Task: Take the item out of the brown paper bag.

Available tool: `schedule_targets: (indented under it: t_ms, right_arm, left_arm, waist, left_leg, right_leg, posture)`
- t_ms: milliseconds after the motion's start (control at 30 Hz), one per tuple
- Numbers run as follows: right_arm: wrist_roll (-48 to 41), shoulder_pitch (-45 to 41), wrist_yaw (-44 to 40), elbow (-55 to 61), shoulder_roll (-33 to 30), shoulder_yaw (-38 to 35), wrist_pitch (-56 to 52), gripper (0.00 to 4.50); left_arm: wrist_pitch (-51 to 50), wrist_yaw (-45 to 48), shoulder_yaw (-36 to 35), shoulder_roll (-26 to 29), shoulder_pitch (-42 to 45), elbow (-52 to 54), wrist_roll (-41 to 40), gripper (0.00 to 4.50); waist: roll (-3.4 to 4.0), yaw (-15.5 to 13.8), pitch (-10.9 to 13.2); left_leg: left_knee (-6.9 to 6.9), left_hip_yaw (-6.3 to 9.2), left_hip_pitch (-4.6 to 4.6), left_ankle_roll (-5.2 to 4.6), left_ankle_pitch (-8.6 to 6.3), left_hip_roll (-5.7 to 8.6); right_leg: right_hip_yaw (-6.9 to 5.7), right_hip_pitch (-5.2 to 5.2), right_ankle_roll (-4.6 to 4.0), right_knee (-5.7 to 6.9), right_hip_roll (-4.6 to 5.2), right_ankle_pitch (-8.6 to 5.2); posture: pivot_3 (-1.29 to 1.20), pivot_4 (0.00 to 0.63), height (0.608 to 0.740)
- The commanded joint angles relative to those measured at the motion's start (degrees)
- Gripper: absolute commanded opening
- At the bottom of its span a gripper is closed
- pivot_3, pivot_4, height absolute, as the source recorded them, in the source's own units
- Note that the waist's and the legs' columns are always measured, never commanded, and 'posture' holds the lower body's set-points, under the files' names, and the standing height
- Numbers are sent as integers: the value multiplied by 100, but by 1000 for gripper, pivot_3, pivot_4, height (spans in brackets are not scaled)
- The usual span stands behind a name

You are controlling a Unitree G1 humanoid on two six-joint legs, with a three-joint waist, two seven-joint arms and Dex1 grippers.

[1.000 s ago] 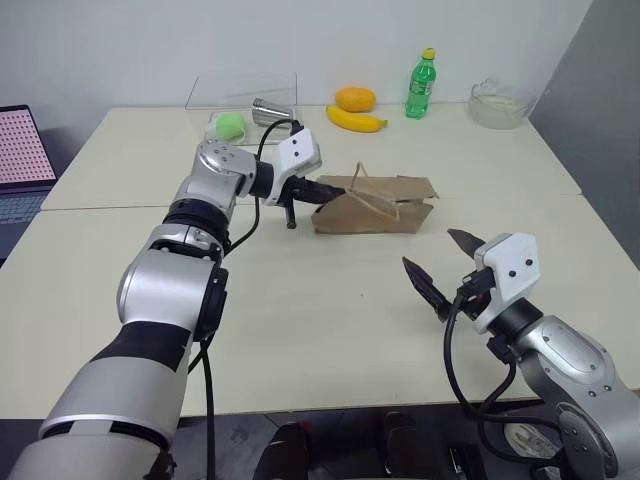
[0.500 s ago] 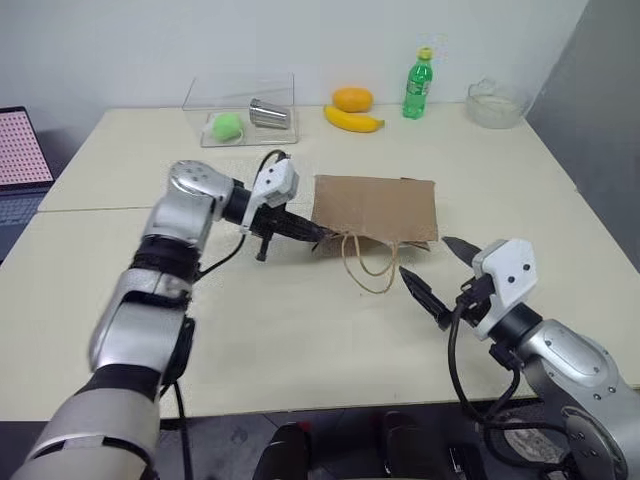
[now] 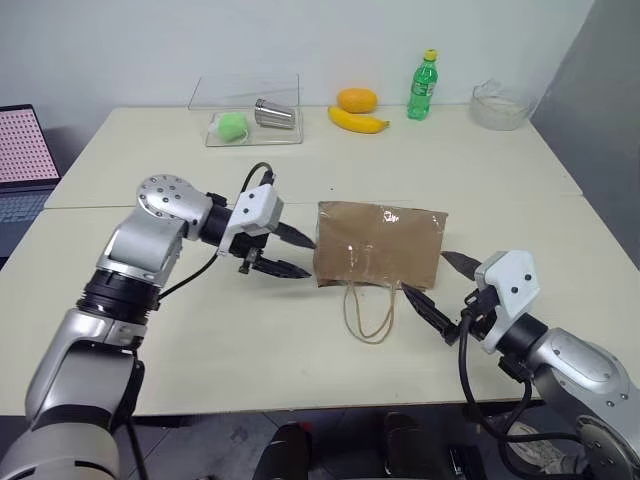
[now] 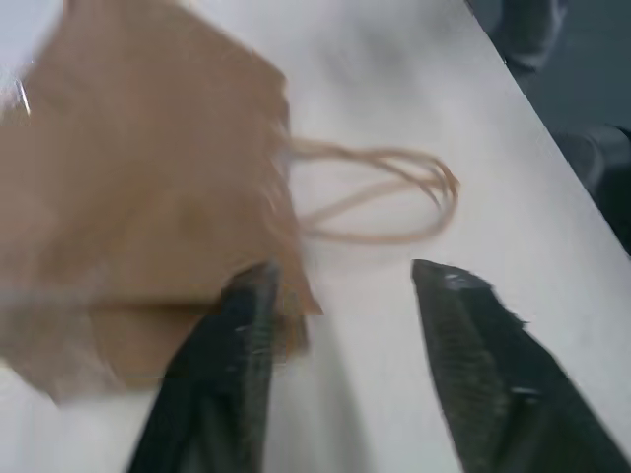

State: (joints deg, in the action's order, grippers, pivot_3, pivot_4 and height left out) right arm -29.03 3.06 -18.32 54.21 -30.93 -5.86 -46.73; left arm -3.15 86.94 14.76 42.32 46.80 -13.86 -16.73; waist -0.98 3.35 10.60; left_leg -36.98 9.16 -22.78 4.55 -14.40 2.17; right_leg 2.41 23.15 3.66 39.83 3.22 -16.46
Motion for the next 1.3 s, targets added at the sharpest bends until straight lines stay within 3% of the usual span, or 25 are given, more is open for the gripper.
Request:
schedule_targets:
  t_ms: [33, 133, 233, 433, 900, 1033, 1167, 1300]
  right_arm:
    - [-151, 223, -111, 579, -192, -83, 206, 4384]
    - [-257, 412, -116, 579, -364, 16, 301, 4384]
    - [-416, 550, -93, 579, -528, 78, 363, 4384]
    - [-524, 695, 90, 579, -708, 270, 492, 4384]
    - [-388, 863, 314, 579, -848, 647, 677, 4384]
    - [-326, 873, 342, 579, -875, 771, 682, 4384]
    - [-279, 918, 329, 579, -992, 856, 712, 4384]
    - [-325, 953, 252, 579, -1133, 894, 736, 4384]
  left_arm:
    - [1710, -156, -221, -245, -407, 117, 278, 3649]
    - [2515, 148, -78, -354, -645, 36, 355, 4436]
    - [2983, 271, 66, -455, -736, -163, 480, 4436]
    - [4147, -534, 255, -1249, -440, -1126, 1265, 4436]
    - [5349, -1690, 706, -2103, -156, -2232, 2170, 4436]
    - [5120, -1751, 785, -2307, -214, -2093, 2059, 3548]
    - [4808, -1578, 778, -2344, -181, -1885, 1793, 2266]
    - [3834, -1514, 584, -2410, -10, -1658, 1404, 989]
  waist:
    - [1, 3, -1]
    - [0, 0, 0]
    - [0, -12, -1]
    - [-7, -31, -4]
    - [-8, -19, -5]
    - [-9, -18, -5]
    - [-9, -14, -5]
    - [-9, -17, -5]
  left_leg:
    - [2, -4, 3, 0, 0, -2]
    - [1, -5, 2, 0, 0, -3]
    - [-1, -5, 3, 0, 0, -1]
    - [-4, -3, 1, -1, 0, 2]
    - [-4, 0, 3, -1, 0, 2]
    - [-4, 0, 2, -1, 0, 3]
    - [-3, 0, 4, -1, 0, 2]
    - [-4, 0, 3, -1, 0, 3]
  right_leg:
    - [4, 0, 0, 0, 0, 0]
    - [4, 0, -1, 1, 0, 1]
    - [4, -2, -1, 2, 0, 1]
    - [0, -7, 0, -4, 1, 1]
    - [-1, -8, 0, -3, 0, 0]
    - [-1, -9, 0, -3, 0, 0]
    - [-1, -9, 0, -3, -1, 0]
    - [-1, -10, 0, -3, 0, 0]
  posture:
    - [0, 150, 740]
    - [0, 150, 740]
    - [0, 150, 740]
    - [0, 150, 740]
    - [0, 150, 740]
    - [0, 150, 740]
    - [0, 150, 740]
    - [0, 150, 740]
